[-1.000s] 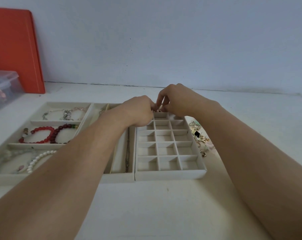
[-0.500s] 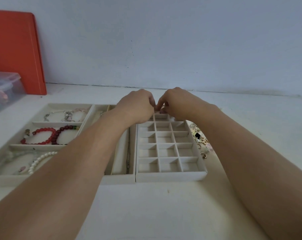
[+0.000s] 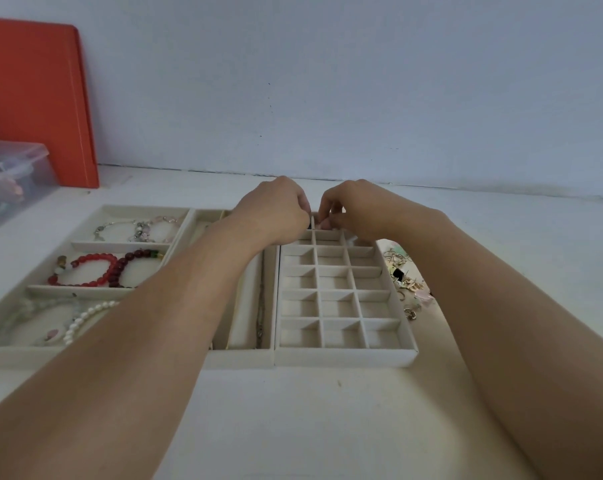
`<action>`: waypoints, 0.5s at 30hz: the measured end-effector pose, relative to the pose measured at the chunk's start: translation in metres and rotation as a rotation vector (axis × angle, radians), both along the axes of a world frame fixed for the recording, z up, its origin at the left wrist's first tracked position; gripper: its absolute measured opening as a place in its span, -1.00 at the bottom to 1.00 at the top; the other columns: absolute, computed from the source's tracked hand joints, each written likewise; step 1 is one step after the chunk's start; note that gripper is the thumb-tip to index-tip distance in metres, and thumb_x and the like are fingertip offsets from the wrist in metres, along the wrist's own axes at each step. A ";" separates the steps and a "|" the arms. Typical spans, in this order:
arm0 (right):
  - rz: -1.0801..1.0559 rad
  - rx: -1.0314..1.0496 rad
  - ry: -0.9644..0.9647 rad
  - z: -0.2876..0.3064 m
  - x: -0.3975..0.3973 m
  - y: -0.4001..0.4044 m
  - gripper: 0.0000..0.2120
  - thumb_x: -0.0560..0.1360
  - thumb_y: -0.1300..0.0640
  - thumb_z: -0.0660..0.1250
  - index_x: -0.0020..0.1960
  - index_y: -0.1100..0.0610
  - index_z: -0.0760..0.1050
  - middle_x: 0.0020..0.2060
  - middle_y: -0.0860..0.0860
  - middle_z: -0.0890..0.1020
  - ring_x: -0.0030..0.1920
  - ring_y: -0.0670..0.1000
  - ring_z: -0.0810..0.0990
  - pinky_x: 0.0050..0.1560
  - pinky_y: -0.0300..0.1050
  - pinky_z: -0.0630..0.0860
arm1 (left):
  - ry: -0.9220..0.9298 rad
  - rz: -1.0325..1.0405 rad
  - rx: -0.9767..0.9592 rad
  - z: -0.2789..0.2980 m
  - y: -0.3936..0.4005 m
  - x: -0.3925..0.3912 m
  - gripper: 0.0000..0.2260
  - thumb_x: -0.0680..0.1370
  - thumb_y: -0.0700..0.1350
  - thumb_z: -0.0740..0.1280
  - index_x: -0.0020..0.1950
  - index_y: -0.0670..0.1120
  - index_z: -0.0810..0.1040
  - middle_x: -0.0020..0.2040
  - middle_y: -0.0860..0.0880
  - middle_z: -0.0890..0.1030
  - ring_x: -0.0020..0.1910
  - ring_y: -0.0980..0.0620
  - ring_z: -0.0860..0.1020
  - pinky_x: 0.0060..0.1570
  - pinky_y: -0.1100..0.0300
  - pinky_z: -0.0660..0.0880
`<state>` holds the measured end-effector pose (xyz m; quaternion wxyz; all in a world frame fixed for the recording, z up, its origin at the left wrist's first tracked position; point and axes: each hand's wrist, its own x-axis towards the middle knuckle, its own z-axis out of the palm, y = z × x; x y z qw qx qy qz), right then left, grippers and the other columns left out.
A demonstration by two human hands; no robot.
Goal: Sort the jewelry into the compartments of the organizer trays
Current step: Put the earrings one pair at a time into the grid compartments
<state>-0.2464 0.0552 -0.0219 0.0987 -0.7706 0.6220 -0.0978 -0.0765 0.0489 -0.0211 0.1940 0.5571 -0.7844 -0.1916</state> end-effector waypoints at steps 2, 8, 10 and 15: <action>0.010 -0.005 -0.024 0.004 -0.002 0.001 -0.92 0.55 0.08 0.42 0.02 0.06 0.62 -0.07 -0.03 0.61 -0.26 -0.08 0.52 -0.30 -0.23 0.39 | 0.010 -0.001 0.010 0.000 -0.001 0.000 -0.86 0.55 -0.16 0.33 -0.12 0.08 0.61 -0.01 0.03 0.63 -0.06 0.01 0.58 -0.15 0.19 0.42; -0.015 -0.067 -0.276 0.018 -0.011 0.003 -0.93 0.57 0.04 0.40 -0.04 0.03 0.64 -0.27 -0.23 0.59 -0.36 -0.19 0.50 -0.37 -0.40 0.40 | 0.171 -0.057 0.053 0.003 -0.001 0.001 -0.85 0.55 0.07 0.42 0.03 0.03 0.64 -0.16 0.03 0.65 -0.21 0.06 0.57 -0.21 0.20 0.41; -0.026 -0.070 -0.397 0.020 -0.010 0.004 -0.92 0.57 0.04 0.41 -0.07 0.02 0.64 -0.33 -0.24 0.59 -0.38 -0.23 0.52 -0.35 -0.41 0.41 | 0.255 -0.085 0.050 0.005 0.000 0.000 -0.82 0.57 0.07 0.40 -0.01 -0.03 0.67 -0.33 0.06 0.57 -0.34 0.02 0.54 -0.34 0.23 0.36; -0.016 -0.035 -0.625 0.020 -0.008 0.007 -0.90 0.57 0.09 0.41 -0.03 0.12 0.63 -0.19 -0.07 0.70 -0.24 -0.10 0.59 -0.17 -0.13 0.49 | 0.417 -0.047 -0.007 0.009 0.002 0.000 -0.85 0.60 -0.05 0.39 -0.01 -0.12 0.68 -0.23 -0.01 0.61 -0.58 0.22 0.43 -0.58 0.47 0.27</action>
